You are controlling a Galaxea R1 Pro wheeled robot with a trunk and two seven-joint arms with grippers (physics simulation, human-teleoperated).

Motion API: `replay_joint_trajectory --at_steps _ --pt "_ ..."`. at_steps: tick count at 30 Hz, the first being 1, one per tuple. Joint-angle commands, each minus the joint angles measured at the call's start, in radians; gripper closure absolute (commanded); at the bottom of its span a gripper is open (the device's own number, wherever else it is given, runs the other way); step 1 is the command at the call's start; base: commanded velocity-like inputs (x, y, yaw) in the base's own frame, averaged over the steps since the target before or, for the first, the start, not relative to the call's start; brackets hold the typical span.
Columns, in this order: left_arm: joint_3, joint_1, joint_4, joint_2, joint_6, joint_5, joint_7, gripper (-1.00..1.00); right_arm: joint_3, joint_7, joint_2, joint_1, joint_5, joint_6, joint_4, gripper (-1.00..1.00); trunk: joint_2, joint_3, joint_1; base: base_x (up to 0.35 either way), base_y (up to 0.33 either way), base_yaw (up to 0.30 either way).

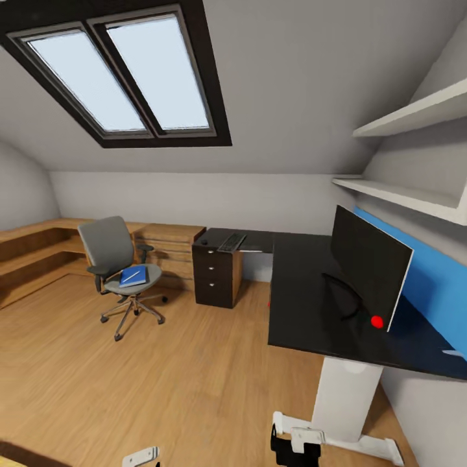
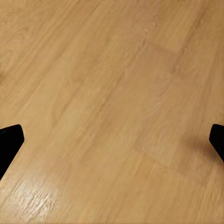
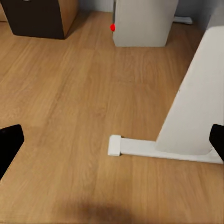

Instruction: In the bedroom, organize the workspace by keeping the computer under the desk, ensuring the monitor is on the desk, placing the keyboard on the desk next to the monitor, placing the mouse on the desk next to the keyboard, moving the folder from the swivel chair onto the desk next to the mouse, stacking the notebook on top of the folder with the pen on top of the notebook, and positioning the swivel chair next to the desk.

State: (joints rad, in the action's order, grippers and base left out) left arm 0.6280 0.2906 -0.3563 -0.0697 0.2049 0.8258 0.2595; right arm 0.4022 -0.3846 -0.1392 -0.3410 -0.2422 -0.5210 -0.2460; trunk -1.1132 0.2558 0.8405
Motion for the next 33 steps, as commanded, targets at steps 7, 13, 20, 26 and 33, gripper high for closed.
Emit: replay_joint_trajectory --at_steps 7,13,20,26,33 --pt "0.012 0.001 -0.002 0.0 0.004 0.007 0.006 -1.0 0.009 -0.005 0.0 -0.001 -0.009 -0.004 0.025 -1.0 -0.001 0.008 0.0 0.235 0.231 0.207" --pt "0.016 0.001 -0.002 0.001 0.005 0.007 0.005 -1.0 0.009 -0.005 0.0 -0.001 -0.009 -0.004 0.026 -1.0 -0.001 0.016 0.0 0.062 0.052 0.148" --pt "0.017 0.001 -0.002 0.001 0.007 0.004 0.005 -1.0 0.008 -0.005 0.0 -0.001 -0.008 -0.004 0.027 -1.0 -0.001 0.027 0.0 0.165 0.133 0.053" --pt "0.018 0.001 -0.002 0.002 0.007 0.004 0.006 -1.0 0.009 -0.005 0.0 -0.001 -0.007 -0.005 0.027 -1.0 -0.001 0.036 0.0 0.043 0.035 0.002" --pt "0.019 0.001 0.002 0.003 0.006 0.006 0.006 -1.0 0.009 -0.005 0.001 -0.001 -0.006 -0.005 0.028 -1.0 -0.001 0.047 0.0 0.002 0.002 0.0"
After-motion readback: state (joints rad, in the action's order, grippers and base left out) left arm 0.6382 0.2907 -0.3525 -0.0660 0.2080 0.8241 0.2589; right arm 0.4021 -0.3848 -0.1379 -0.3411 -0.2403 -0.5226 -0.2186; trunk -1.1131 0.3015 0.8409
